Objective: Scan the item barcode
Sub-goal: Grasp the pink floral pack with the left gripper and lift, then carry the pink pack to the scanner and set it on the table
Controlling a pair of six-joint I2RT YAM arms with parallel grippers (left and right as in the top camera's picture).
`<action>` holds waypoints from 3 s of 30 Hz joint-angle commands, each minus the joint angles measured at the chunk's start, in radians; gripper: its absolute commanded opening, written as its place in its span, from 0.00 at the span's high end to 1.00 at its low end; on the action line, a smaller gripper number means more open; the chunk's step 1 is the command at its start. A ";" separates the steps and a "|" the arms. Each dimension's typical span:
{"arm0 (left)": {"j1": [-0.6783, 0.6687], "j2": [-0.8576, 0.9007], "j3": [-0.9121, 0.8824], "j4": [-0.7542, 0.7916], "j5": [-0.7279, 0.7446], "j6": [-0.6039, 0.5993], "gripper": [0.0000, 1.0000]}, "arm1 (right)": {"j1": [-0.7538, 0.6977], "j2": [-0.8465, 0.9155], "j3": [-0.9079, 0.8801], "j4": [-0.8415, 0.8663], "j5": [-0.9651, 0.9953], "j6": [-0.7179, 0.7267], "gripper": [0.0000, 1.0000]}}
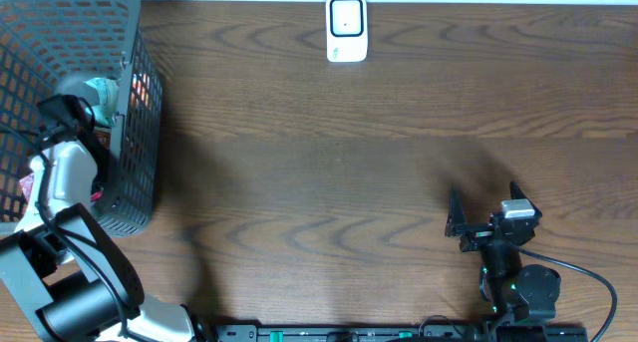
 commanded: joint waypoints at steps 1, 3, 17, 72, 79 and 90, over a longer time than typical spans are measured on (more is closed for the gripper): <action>0.029 0.010 -0.016 -0.008 -0.006 -0.009 0.46 | -0.006 -0.005 -0.004 -0.001 0.004 -0.007 0.01; 0.035 0.010 -0.016 -0.013 -0.005 -0.012 0.59 | -0.006 -0.005 -0.004 -0.002 0.004 -0.007 0.01; 0.034 0.004 -0.051 -0.012 0.126 -0.012 0.93 | -0.006 -0.005 -0.004 -0.001 0.004 -0.007 0.01; -1.046 -0.154 0.066 0.376 0.364 -0.245 0.92 | -0.006 -0.005 -0.004 -0.002 0.004 -0.007 0.01; -1.095 0.005 0.066 0.381 0.247 -0.358 0.92 | -0.006 -0.005 -0.004 -0.001 0.004 -0.007 0.01; -1.111 -0.048 0.066 0.509 0.346 -0.476 0.38 | -0.006 -0.005 -0.004 -0.001 0.004 -0.007 0.01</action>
